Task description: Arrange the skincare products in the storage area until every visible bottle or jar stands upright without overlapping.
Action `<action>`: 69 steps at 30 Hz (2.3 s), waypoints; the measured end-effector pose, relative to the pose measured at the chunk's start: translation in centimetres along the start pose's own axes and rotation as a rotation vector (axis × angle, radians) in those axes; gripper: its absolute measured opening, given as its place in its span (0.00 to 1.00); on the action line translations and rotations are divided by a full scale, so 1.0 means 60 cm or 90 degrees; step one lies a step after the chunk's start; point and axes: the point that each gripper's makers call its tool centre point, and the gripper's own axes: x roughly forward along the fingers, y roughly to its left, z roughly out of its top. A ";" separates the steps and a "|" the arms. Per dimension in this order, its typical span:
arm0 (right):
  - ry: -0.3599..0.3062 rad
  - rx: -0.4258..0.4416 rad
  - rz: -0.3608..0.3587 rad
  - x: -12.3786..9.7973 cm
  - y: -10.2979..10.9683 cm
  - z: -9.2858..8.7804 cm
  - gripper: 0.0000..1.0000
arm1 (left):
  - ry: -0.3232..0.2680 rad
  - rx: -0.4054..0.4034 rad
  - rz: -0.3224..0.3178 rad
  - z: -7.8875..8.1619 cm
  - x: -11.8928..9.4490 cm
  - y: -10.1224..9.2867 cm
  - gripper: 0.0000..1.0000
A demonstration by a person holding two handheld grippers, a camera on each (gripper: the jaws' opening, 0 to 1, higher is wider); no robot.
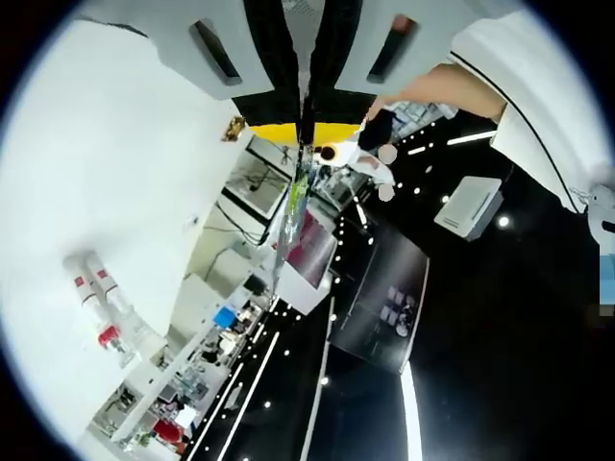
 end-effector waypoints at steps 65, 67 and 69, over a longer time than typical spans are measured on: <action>0.081 -0.477 -0.279 -0.016 -0.082 0.001 0.43 | 0.002 0.004 0.205 0.208 0.014 0.109 0.03; 0.096 -0.489 -0.291 -0.017 -0.089 -0.004 0.43 | 0.003 0.005 0.207 0.214 0.017 0.114 0.03; 0.108 -0.502 -0.301 -0.017 -0.095 -0.006 0.45 | 0.006 0.002 0.212 0.223 0.020 0.121 0.03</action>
